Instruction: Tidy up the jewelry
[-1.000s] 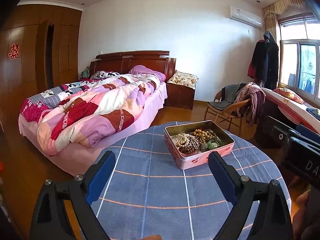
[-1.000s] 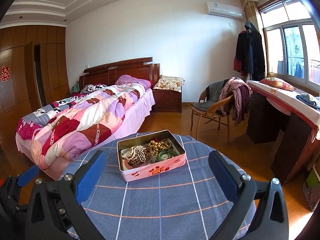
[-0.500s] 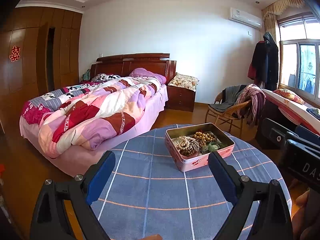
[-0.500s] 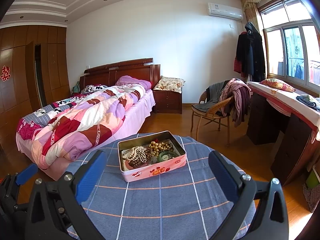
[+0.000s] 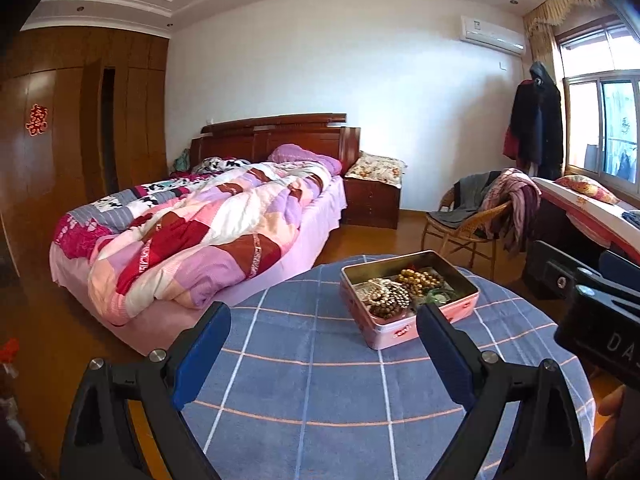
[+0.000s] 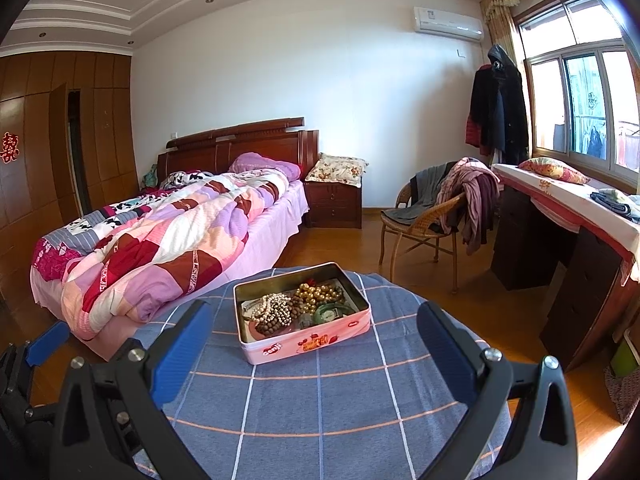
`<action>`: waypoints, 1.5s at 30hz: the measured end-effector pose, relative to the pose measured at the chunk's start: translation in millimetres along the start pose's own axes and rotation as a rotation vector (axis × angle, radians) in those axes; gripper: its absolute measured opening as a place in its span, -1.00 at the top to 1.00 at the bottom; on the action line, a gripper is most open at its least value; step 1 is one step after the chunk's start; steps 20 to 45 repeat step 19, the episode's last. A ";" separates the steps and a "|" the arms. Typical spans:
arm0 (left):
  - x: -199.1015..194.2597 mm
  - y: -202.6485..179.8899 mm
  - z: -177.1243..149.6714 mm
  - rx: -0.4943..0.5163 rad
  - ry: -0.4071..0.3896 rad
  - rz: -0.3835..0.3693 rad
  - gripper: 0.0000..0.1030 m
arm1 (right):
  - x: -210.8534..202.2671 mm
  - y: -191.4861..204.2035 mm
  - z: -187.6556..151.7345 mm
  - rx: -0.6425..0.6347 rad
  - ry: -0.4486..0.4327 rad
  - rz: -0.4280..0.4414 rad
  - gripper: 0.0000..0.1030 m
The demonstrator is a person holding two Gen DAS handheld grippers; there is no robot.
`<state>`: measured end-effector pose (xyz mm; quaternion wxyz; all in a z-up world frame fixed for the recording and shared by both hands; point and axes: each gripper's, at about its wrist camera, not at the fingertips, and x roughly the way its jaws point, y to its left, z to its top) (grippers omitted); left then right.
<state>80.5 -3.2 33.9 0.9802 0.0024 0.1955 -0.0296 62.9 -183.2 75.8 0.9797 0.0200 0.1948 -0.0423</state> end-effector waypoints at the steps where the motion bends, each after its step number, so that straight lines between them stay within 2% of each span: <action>1: 0.1 0.3 0.0 -0.002 0.001 0.002 -0.82 | -0.1 0.0 0.5 -0.001 0.001 -0.002 -1.00; 7: 0.9 3.2 0.0 -0.024 0.007 -0.017 -0.82 | 1.1 -0.7 0.7 0.003 0.008 -0.002 -1.00; 10: 4.7 2.7 -1.3 -0.027 0.035 -0.042 -0.82 | 3.9 -0.4 -1.7 0.010 0.021 0.002 -1.00; 19: 9.3 -6.2 -4.3 0.018 0.057 0.001 -0.82 | 6.3 -0.6 -3.4 0.016 0.031 -0.001 -1.00; 45: 9.3 -6.2 -4.3 0.018 0.057 0.001 -0.82 | 6.3 -0.6 -3.4 0.016 0.031 -0.001 -1.00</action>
